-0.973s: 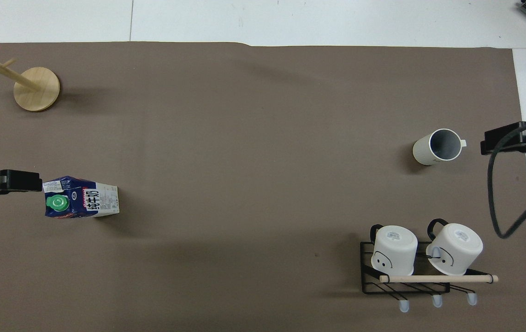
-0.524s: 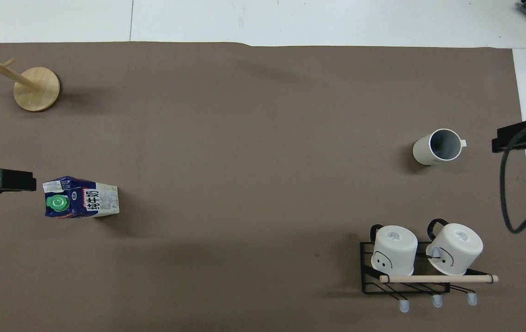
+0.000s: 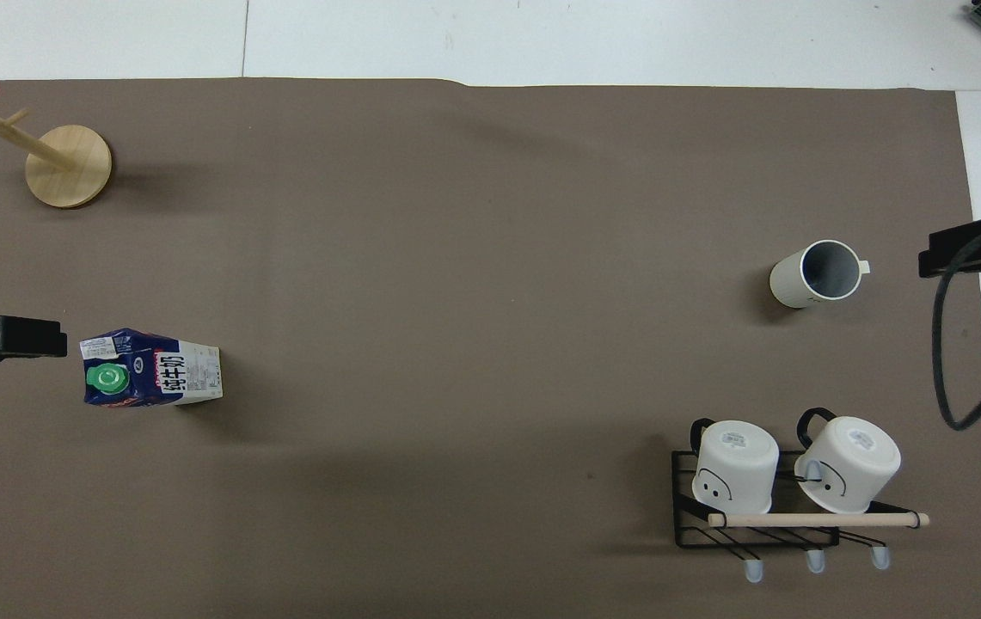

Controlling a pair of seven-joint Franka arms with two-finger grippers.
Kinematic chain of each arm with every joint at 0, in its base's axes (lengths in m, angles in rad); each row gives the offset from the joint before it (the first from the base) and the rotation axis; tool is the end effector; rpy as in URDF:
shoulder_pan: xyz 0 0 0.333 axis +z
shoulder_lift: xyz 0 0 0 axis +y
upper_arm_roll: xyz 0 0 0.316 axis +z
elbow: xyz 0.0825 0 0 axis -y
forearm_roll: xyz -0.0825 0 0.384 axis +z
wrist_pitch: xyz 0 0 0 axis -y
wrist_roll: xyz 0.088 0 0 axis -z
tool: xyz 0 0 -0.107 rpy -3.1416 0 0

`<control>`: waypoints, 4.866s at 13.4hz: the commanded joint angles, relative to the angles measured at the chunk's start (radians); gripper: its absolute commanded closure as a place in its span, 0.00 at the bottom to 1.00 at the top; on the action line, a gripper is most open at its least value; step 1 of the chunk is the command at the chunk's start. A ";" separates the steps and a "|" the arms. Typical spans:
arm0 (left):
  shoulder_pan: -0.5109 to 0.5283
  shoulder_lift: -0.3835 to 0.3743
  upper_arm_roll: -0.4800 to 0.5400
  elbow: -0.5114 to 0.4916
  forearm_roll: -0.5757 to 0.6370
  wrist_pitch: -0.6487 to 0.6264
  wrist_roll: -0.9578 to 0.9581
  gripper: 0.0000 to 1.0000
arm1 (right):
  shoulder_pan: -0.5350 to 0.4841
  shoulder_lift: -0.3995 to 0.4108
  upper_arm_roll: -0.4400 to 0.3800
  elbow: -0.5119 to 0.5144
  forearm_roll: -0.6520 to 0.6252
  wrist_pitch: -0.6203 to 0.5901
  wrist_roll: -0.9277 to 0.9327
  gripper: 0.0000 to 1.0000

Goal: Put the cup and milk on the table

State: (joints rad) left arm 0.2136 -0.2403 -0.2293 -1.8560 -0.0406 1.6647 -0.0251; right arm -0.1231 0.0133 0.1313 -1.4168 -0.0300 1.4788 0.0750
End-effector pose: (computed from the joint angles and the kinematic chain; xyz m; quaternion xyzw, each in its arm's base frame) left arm 0.4869 -0.0240 0.6187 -0.9997 -0.0088 -0.0216 0.0064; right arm 0.5484 0.0004 0.6809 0.9990 -0.0351 0.0250 0.0130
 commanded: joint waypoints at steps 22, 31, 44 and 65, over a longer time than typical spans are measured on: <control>0.006 0.007 -0.005 0.024 0.019 -0.028 -0.010 0.00 | 0.000 0.005 0.002 -0.094 -0.011 0.162 -0.066 0.00; 0.006 0.007 -0.005 0.024 0.019 -0.028 -0.009 0.00 | -0.046 0.118 0.001 -0.358 -0.013 0.501 -0.162 0.00; 0.006 0.007 -0.005 0.024 0.019 -0.028 -0.009 0.00 | -0.047 0.240 0.001 -0.537 -0.013 0.805 -0.153 0.29; 0.006 0.007 -0.005 0.024 0.019 -0.028 -0.010 0.00 | 0.321 0.289 0.007 -0.153 -0.120 0.465 0.326 1.00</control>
State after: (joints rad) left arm 0.2136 -0.2403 -0.2293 -1.8549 -0.0406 1.6593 -0.0251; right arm 0.1361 0.2596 0.1369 -1.6580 -0.1229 2.0069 0.3164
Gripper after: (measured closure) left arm 0.000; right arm 0.952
